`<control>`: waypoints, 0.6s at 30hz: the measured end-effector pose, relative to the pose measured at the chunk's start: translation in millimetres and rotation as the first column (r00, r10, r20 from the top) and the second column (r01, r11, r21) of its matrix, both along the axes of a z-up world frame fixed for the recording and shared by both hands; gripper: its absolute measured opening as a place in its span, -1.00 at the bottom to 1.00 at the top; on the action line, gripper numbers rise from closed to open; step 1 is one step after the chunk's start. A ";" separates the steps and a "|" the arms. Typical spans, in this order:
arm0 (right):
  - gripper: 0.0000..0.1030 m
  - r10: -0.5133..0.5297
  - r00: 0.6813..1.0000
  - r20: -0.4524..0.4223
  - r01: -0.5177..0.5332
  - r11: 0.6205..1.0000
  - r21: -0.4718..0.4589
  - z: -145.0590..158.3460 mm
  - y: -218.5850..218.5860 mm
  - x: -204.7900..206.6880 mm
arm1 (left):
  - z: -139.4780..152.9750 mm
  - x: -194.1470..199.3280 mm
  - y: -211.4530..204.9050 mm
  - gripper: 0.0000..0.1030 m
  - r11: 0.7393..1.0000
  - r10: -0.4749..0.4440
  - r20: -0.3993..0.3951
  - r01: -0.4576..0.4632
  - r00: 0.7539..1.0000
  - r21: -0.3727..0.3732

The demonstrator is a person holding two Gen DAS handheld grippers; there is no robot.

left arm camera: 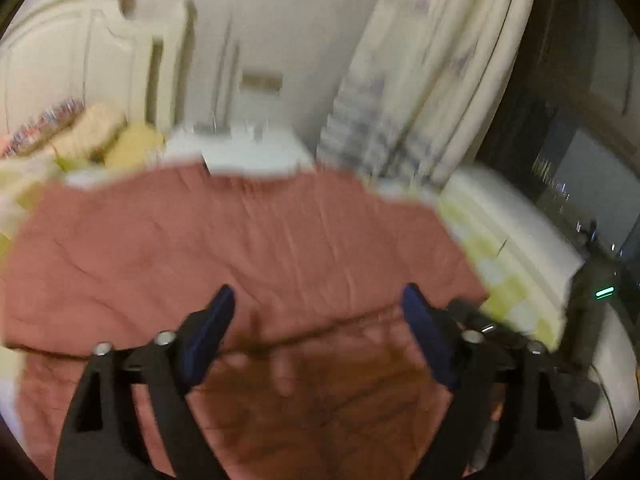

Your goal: Fold large clothes

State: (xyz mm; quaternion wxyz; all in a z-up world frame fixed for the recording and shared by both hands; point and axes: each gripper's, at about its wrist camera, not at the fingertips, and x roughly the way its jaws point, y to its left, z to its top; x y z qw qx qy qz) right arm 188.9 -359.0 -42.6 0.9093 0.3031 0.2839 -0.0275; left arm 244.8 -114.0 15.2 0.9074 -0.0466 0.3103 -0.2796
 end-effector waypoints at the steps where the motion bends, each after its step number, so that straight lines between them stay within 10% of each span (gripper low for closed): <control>1: 0.91 -0.001 1.000 0.002 0.001 1.000 0.002 -0.2 0.3 0.0 | 13.3 -4.8 25.9 0.94 0.999 0.034 0.067 -0.033 0.997 -0.024; 8: 0.91 -0.007 1.000 0.009 0.007 1.000 -0.017 -0.3 1.9 -0.2 | -10.9 34.7 122.0 0.93 0.935 0.352 -0.007 -0.351 0.936 0.057; 18: 0.70 -0.048 0.998 -0.039 0.041 0.986 -0.160 15.7 19.6 -1.6 | -55.8 39.9 116.2 0.95 0.952 0.283 -0.017 -0.279 0.959 0.124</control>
